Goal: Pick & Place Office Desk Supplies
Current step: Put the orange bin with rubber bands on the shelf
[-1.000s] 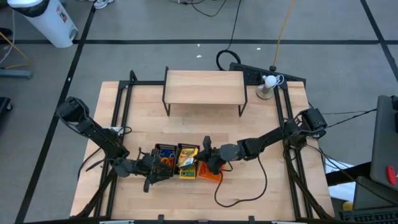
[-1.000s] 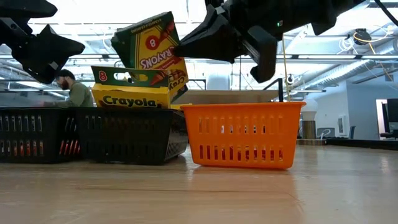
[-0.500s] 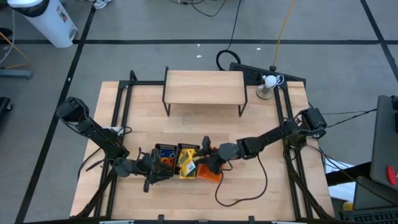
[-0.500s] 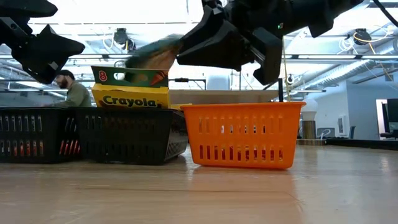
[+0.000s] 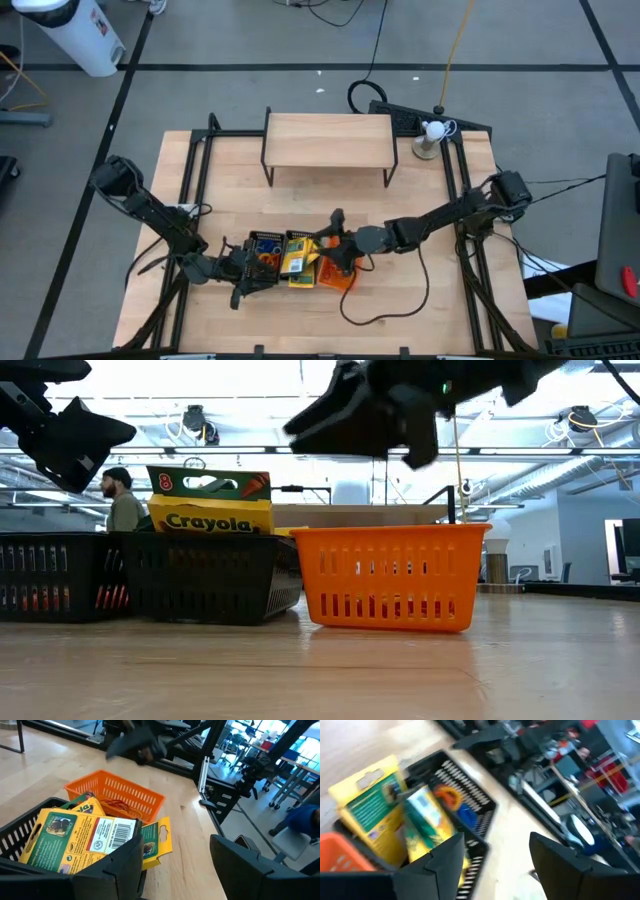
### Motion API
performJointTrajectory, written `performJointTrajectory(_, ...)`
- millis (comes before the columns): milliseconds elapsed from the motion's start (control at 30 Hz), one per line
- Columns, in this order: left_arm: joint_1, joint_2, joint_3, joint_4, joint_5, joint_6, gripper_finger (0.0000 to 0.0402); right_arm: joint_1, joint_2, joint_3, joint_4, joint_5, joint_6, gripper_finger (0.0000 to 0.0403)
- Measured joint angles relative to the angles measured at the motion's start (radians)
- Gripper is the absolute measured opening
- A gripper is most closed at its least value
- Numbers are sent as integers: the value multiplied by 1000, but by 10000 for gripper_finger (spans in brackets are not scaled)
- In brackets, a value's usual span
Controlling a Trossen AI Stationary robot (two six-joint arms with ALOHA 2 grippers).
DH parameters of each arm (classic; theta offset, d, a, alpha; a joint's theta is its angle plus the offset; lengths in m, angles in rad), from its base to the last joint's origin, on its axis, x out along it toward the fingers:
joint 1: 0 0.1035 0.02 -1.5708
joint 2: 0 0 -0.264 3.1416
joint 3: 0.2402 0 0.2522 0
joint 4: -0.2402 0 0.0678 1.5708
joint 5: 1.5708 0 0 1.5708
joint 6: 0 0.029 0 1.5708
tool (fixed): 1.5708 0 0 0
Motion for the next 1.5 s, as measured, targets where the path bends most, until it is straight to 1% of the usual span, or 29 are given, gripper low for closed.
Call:
performJointTrajectory(67,0,0,0,1,0,0,230,13,-46,0,-47,36,31,215)
performJointTrajectory(167,-3,0,0,1,1,-25,230,55,-149,0,-158,115,92,210)
performJointTrajectory(267,-2,0,0,0,1,-69,230,116,-277,0,-282,178,214,203)
performJointTrajectory(433,6,0,0,2,-19,-54,230,263,-459,0,-488,174,486,199)
performJointTrajectory(600,37,0,0,22,-22,-82,230,423,-559,0,-669,191,730,200)
performJointTrajectory(667,50,0,0,63,2,-36,230,477,-581,0,-732,232,827,200)
performJointTrajectory(733,54,-19,0,85,22,48,230,521,-599,-16,-744,270,880,200)
performJointTrajectory(833,52,-66,1,83,33,151,230,563,-633,-86,-717,343,896,200)
performJointTrajectory(900,48,-115,0,36,29,207,230,577,-668,-164,-687,420,921,197)
performJointTrajectory(1000,42,-211,1,-88,26,216,230,577,-741,-330,-614,458,1005,192)
performJointTrajectory(1100,32,-324,0,-266,27,183,230,577,-827,-521,-449,465,1089,186)
performJointTrajectory(1233,19,-485,0,-503,27,135,230,577,-918,-756,-137,463,1098,186)
performJointTrajectory(1333,8,-586,0,-694,27,61,230,572,-949,-907,89,463,1082,187)
performJointTrajectory(1367,6,-609,0,-746,26,36,230,567,-948,-941,127,463,1081,187)
performJointTrajectory(1400,3,-631,0,-795,26,12,230,564,-947,-974,217,449,1091,187)
performJointTrajectory(1500,2,-661,0,-906,-5,-50,230,539,-942,-973,178,433,1114,185)
